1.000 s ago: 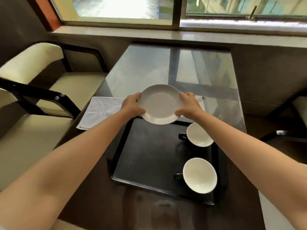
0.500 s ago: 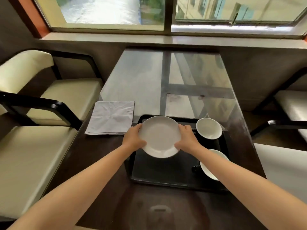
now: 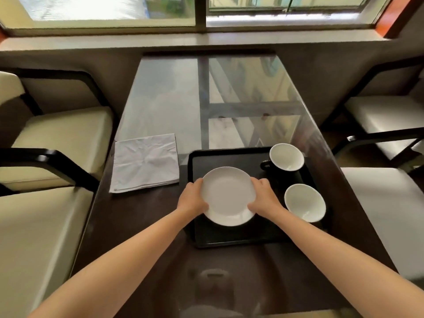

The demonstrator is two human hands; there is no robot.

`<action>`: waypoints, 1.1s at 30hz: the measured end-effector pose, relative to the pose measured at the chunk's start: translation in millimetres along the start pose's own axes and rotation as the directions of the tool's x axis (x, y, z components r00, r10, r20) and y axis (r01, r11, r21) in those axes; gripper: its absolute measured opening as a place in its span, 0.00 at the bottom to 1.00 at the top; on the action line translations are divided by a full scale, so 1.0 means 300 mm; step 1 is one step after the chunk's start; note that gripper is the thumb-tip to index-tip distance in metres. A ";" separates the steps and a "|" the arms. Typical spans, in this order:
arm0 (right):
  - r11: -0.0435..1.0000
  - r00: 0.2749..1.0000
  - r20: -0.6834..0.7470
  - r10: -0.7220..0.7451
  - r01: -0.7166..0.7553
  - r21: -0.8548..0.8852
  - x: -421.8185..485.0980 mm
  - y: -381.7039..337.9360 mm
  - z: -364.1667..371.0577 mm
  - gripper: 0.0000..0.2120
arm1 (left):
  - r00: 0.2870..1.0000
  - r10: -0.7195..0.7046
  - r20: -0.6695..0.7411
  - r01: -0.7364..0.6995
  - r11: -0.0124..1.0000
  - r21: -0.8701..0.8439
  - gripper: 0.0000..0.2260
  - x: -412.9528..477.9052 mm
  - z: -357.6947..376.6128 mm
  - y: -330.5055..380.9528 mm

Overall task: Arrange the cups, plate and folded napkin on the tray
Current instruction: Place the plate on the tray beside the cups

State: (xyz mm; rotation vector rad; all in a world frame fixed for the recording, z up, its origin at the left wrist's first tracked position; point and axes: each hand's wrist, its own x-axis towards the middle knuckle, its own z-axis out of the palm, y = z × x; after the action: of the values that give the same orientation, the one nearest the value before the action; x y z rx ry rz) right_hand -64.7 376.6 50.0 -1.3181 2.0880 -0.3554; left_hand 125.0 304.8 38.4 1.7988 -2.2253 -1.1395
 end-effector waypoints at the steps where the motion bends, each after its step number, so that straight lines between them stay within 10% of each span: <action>1: 1.000 1.000 0.001 0.009 -0.009 0.000 -0.004 0.002 0.004 0.25 | 1.000 0.002 0.014 -0.002 1.000 0.010 0.31 -0.002 0.003 -0.001; 25: 0.960 0.998 0.050 0.043 -0.027 -0.280 -0.018 0.026 0.073 0.23 | 0.999 -0.043 -0.003 0.042 0.960 0.276 0.16 -0.053 0.067 0.012; 33: 0.924 0.989 0.111 -0.097 0.131 -0.360 0.058 -0.017 0.007 0.31 | 0.974 0.025 -0.224 0.003 0.993 0.122 0.17 -0.018 -0.027 0.045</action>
State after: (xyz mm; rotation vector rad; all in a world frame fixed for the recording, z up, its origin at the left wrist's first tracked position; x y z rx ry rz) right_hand -65.0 359.3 44.7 -1.6426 2.0701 0.0545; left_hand 119.6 306.0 54.1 1.8518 -2.2100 -0.7674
